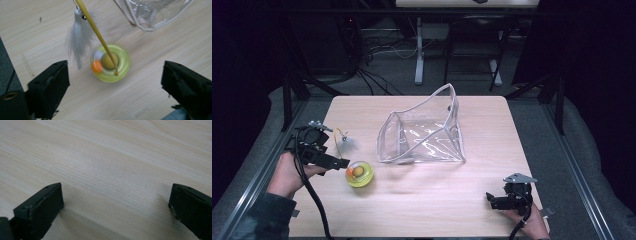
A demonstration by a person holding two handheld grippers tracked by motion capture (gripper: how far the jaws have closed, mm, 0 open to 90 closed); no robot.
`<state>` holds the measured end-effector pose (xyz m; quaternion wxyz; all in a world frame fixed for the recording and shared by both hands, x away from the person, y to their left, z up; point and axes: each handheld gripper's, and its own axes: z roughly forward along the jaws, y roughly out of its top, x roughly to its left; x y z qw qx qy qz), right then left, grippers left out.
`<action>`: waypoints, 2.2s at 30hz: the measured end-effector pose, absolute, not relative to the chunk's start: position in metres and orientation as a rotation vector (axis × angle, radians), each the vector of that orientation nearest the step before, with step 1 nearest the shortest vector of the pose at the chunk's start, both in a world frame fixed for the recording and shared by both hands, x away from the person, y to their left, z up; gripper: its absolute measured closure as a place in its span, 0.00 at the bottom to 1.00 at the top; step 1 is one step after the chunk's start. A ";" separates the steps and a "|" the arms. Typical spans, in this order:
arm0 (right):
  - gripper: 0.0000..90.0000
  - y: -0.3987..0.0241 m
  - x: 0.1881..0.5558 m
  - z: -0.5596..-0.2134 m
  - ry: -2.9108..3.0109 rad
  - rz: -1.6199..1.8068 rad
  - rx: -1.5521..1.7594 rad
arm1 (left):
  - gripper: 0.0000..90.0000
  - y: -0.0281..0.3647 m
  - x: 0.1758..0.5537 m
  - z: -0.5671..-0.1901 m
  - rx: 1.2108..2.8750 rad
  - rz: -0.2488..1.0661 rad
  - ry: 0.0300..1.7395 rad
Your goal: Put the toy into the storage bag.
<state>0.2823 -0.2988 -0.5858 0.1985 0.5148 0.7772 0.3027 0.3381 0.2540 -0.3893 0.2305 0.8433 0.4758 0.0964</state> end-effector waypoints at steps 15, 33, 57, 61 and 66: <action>0.00 -0.298 0.282 -0.586 2.163 0.855 1.447 | 0.58 0.247 0.350 -0.387 2.363 0.248 1.285; 0.00 -0.298 0.283 -0.587 2.159 0.856 1.449 | 0.86 0.246 0.347 -0.407 2.362 0.273 1.271; 0.00 -0.298 0.282 -0.587 2.158 0.857 1.451 | 0.97 0.247 0.353 -0.399 2.444 0.315 1.230; 0.00 -0.298 0.282 -0.587 2.156 0.857 1.451 | 0.97 0.249 0.353 -0.394 2.454 0.326 1.232; 0.00 -0.298 0.282 -0.587 2.154 0.859 1.451 | 0.97 0.250 0.355 -0.385 2.468 0.332 1.225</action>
